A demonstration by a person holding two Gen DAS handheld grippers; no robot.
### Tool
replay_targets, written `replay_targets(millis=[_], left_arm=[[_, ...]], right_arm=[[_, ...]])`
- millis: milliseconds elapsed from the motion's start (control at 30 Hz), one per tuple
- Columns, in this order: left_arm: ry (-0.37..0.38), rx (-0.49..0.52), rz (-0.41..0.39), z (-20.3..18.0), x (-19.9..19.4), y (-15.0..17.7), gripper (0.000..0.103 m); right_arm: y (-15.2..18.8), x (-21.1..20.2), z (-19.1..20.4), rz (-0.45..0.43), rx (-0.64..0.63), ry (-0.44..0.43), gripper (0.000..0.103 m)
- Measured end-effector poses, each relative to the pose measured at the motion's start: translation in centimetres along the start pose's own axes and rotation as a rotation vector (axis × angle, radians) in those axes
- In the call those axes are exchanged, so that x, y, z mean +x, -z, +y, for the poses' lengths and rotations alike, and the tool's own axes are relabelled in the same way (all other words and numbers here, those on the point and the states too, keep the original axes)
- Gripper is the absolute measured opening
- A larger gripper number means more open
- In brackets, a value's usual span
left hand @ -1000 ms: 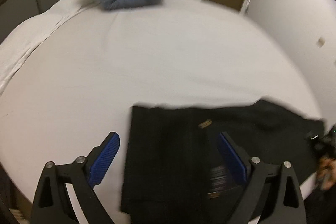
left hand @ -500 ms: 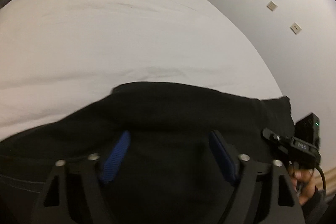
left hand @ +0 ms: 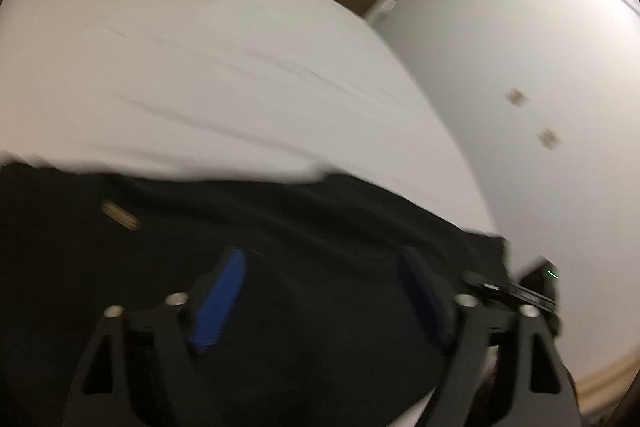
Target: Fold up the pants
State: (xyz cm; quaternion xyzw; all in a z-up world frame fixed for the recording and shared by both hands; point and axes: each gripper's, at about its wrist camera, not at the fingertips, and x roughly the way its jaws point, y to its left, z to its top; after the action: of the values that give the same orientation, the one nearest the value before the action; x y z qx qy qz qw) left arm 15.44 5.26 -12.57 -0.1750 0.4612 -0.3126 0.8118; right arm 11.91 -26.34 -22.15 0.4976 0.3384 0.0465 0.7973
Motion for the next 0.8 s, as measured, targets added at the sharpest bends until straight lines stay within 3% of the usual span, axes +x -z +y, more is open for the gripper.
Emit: replay_targets(millis=[67,100,200,267,367,467,533,567,600,633,700,733,767,800], left_arm=[[-0.027,0.002,0.076,-0.6,3.1,2.4,0.084],[-0.044,-0.004,0.089,-0.2,3.8,3.0,0.077],[-0.027,-0.029,0.054,1.6,4.2,3.7,0.06],[-0.011,-0.091,0.064,3.1,3.2,3.3,0.055],[-0.01,-0.12,0.06,4.9,1.8,3.7,0.039],[-0.002,-0.143,0.049,5.7,1.9,5.1,0.034],[-0.027,-0.142,0.045,5.5,1.6,5.2,0.035],[-0.044,-0.141,0.043,5.2,1.2,5.2,0.042],[-0.074,-0.126,0.031,4.4,0.6,5.1,0.057],[-0.088,-0.107,0.014,3.5,0.0,4.9,0.063],[-0.095,-0.049,-0.034,0.9,-1.2,4.2,0.076],[-0.084,-0.027,-0.051,-0.2,-1.4,3.9,0.077],[-0.077,-0.013,-0.062,-1.0,-1.5,3.6,0.082],[-0.067,0.007,-0.082,-2.1,-1.3,3.3,0.086]], right_arm=[[1.8,2.1,0.8,0.083,-0.007,-0.026,0.006],[2.7,2.8,1.0,0.11,-0.019,-0.015,0.006],[3.7,2.4,-0.8,0.099,-0.014,0.001,0.0],[2.9,-0.3,-2.4,0.038,0.02,0.014,0.0],[0.9,-6.1,-5.9,-0.096,0.069,0.081,0.0],[-0.8,-14.3,-10.9,-0.31,0.188,0.157,0.0],[-1.5,-20.8,-12.8,-0.473,0.251,0.215,0.0],[-1.6,-22.6,-12.9,-0.514,0.26,0.226,0.01],[-1.7,-24.9,-12.4,-0.563,0.268,0.302,0.011],[-1.6,-26.6,-11.8,-0.592,0.261,0.318,0.011],[-1.4,-27.7,-10.8,-0.596,0.242,0.264,0.026],[-1.2,-27.6,-10.2,-0.579,0.237,0.272,0.051],[-0.9,-27.0,-9.7,-0.558,0.227,0.276,0.066],[-0.5,-26.3,-9.4,-0.546,0.226,0.266,0.066]])
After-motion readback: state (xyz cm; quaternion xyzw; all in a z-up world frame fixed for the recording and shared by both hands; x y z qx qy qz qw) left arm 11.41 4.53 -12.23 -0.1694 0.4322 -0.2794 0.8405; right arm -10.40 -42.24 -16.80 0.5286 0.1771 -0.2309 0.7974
